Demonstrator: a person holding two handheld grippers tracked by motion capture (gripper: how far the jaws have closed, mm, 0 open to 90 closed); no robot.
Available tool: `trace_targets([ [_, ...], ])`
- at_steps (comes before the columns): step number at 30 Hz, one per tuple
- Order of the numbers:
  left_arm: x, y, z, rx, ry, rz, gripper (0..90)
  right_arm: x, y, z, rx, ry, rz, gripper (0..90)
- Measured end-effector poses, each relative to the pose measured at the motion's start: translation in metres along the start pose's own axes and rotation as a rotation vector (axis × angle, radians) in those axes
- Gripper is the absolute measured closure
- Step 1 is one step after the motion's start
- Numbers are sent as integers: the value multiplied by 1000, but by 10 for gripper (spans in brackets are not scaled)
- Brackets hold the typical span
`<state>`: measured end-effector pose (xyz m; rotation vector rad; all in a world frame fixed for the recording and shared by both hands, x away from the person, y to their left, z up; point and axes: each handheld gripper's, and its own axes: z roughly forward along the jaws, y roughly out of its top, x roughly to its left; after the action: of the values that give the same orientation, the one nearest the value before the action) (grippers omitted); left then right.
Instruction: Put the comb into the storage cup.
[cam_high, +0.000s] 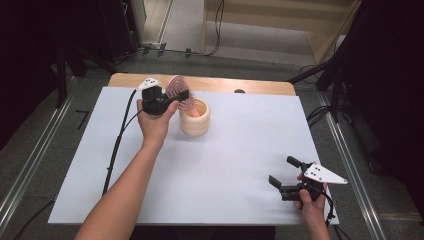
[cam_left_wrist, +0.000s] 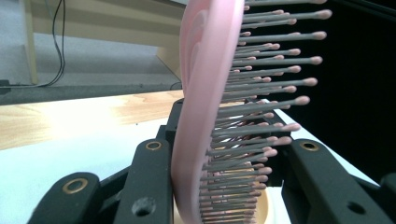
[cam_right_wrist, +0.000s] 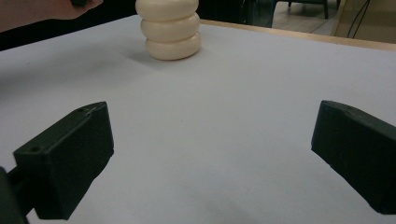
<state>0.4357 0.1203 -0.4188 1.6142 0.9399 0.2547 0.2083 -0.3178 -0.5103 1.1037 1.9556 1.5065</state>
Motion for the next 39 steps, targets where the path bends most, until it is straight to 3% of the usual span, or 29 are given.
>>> trace_targets([
  [12,6,-5,3,2,25,-26,625,0,0,1,0,0,-6,0],
  [17,8,-6,1,22,57,-1,561,0,0,0,1,-1,-4,0],
  [27,8,-7,-6,3,90,28,142,0,0,1,1,0,-6,0],
  [32,5,-9,-9,20,99,62,9,0,0,1,2,1,-6,0],
  [39,6,-11,-19,11,86,72,0,1,1,1,2,1,-7,0],
])
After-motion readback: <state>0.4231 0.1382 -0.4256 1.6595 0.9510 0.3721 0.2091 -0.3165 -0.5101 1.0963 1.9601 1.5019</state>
